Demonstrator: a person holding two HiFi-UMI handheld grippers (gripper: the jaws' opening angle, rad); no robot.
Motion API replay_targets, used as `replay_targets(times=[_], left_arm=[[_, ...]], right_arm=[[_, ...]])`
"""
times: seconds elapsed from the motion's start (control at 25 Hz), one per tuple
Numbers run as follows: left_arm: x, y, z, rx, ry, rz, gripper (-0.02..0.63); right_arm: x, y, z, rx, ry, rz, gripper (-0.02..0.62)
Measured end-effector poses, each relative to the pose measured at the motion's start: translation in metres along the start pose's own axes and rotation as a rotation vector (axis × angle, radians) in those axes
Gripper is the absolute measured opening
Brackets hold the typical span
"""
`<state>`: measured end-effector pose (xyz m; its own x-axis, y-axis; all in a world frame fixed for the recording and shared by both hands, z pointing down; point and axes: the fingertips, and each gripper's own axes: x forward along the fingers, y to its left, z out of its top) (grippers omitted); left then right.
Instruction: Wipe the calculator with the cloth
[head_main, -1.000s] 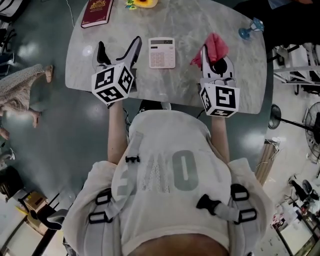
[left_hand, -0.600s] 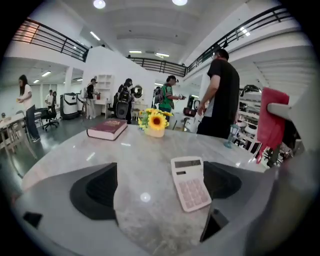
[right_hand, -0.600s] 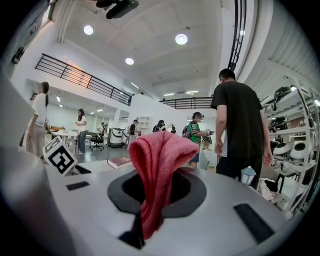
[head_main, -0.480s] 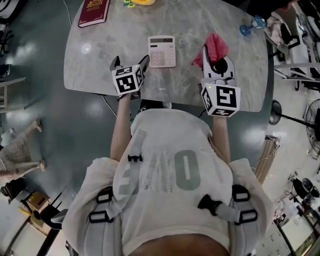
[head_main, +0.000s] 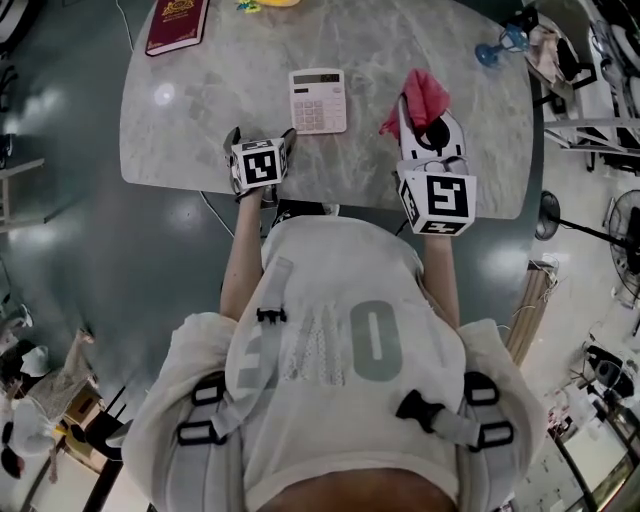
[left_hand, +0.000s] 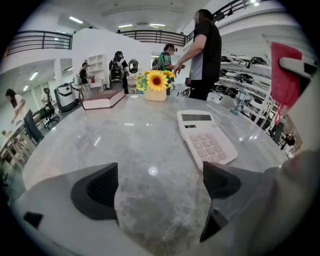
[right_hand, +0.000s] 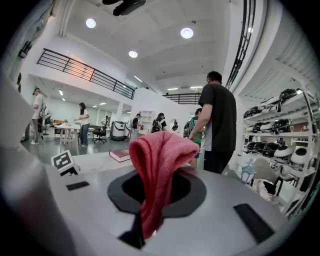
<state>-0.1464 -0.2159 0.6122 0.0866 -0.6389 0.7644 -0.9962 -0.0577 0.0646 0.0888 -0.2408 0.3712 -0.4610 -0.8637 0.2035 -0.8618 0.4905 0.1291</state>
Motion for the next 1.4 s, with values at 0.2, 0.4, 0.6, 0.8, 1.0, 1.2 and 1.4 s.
replay_targets(times=[0.2,0.4,0.6,0.8,1.0,1.2,1.4], left_arm=[[0.003,0.001,-0.007,-0.026,0.009,-0.007,0.518],[0.006,0.0,-0.003,0.049,0.054,-0.007,0.518],[0.006,-0.001,-0.003,0.051,0.084,0.002,0.518],[0.006,-0.001,-0.005,0.017,0.112,-0.007,0.518],[0.005,-0.001,-0.006,-0.008,0.126,-0.017,0.518],[0.006,0.0,-0.006,-0.017,0.143,-0.024,0.518],[0.007,0.0,-0.007,-0.045,0.162,-0.032,0.518]], right_arm=[[0.001,0.001,-0.005,-0.014,0.018,0.002,0.058],[0.005,0.004,-0.005,-0.022,0.025,0.014,0.058],[0.012,0.006,0.0,-0.057,0.026,0.031,0.058],[0.029,0.004,0.007,-0.217,0.059,0.043,0.058],[0.07,0.007,0.009,-0.587,0.14,0.093,0.058],[0.117,0.025,-0.005,-0.928,0.201,0.196,0.058],[0.152,0.045,-0.058,-1.201,0.307,0.323,0.058]])
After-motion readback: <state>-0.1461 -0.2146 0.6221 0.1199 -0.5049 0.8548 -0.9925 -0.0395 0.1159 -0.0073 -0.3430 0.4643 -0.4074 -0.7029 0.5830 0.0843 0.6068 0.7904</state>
